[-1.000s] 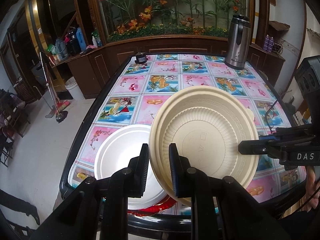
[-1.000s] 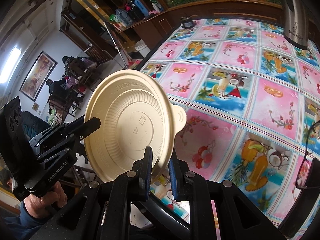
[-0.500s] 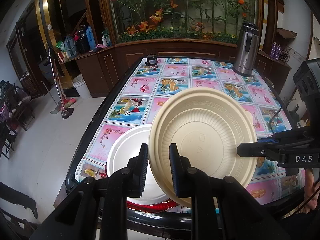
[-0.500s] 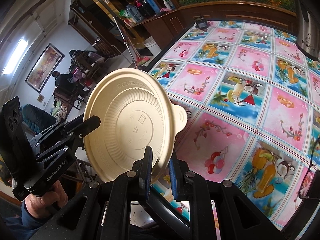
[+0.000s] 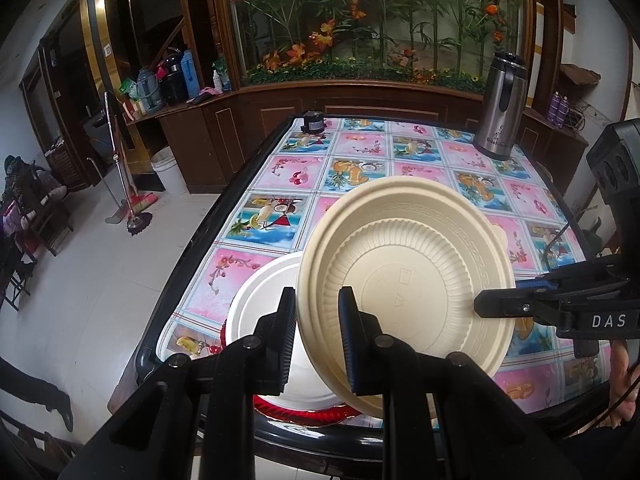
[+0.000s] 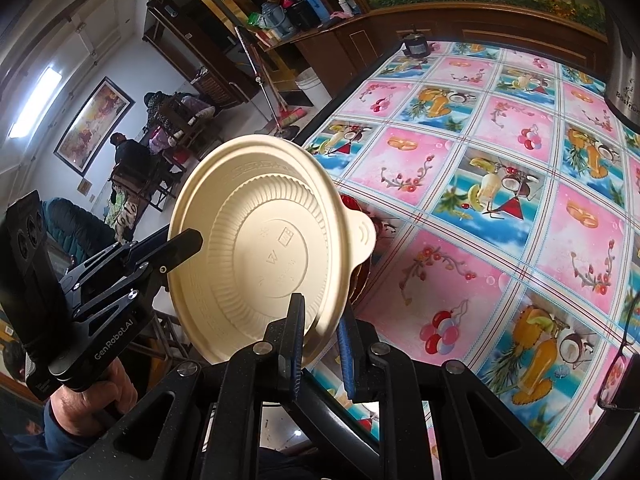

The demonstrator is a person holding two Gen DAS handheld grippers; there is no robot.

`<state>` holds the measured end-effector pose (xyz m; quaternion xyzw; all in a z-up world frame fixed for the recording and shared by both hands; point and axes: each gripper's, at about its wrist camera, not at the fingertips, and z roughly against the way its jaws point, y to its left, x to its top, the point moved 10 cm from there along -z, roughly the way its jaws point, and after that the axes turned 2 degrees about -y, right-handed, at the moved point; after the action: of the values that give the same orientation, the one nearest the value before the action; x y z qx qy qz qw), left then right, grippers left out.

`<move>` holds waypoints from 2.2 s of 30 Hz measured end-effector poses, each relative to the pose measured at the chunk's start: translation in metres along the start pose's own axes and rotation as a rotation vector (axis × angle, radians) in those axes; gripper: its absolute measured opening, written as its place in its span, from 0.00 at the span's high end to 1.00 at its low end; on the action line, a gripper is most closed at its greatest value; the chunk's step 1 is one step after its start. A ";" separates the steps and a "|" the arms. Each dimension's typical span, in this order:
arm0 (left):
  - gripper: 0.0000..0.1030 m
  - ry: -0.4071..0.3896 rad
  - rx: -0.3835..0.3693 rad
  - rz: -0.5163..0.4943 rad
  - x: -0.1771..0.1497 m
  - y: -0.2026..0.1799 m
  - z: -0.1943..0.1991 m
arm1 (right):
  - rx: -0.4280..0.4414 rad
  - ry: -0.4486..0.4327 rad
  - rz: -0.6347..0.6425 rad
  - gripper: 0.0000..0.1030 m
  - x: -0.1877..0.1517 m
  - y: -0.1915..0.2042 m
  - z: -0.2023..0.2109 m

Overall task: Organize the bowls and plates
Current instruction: 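Carry the beige pulp bowl with the left tool over the red plate stack, then lower the beige pulp bowl onto the top of the stack with the left tool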

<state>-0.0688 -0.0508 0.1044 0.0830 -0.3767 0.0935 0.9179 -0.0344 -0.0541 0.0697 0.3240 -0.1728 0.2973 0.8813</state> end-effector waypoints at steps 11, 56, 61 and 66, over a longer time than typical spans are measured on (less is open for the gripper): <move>0.82 -0.005 0.007 0.021 0.003 0.013 -0.001 | 0.003 0.017 0.007 0.83 0.007 0.008 -0.007; 0.80 0.133 -0.005 0.081 -0.027 0.076 -0.074 | 0.003 0.229 -0.115 0.80 0.006 0.021 -0.102; 0.80 0.148 -0.014 0.084 -0.031 0.076 -0.080 | 0.001 0.240 -0.124 0.79 0.003 0.019 -0.108; 0.80 0.150 -0.019 0.085 -0.031 0.078 -0.082 | -0.002 0.231 -0.132 0.79 0.005 0.017 -0.111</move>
<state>-0.0534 0.0393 0.0311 0.0510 -0.3111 0.1345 0.9394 -0.0289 0.0338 -0.0008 0.2977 -0.0489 0.2740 0.9132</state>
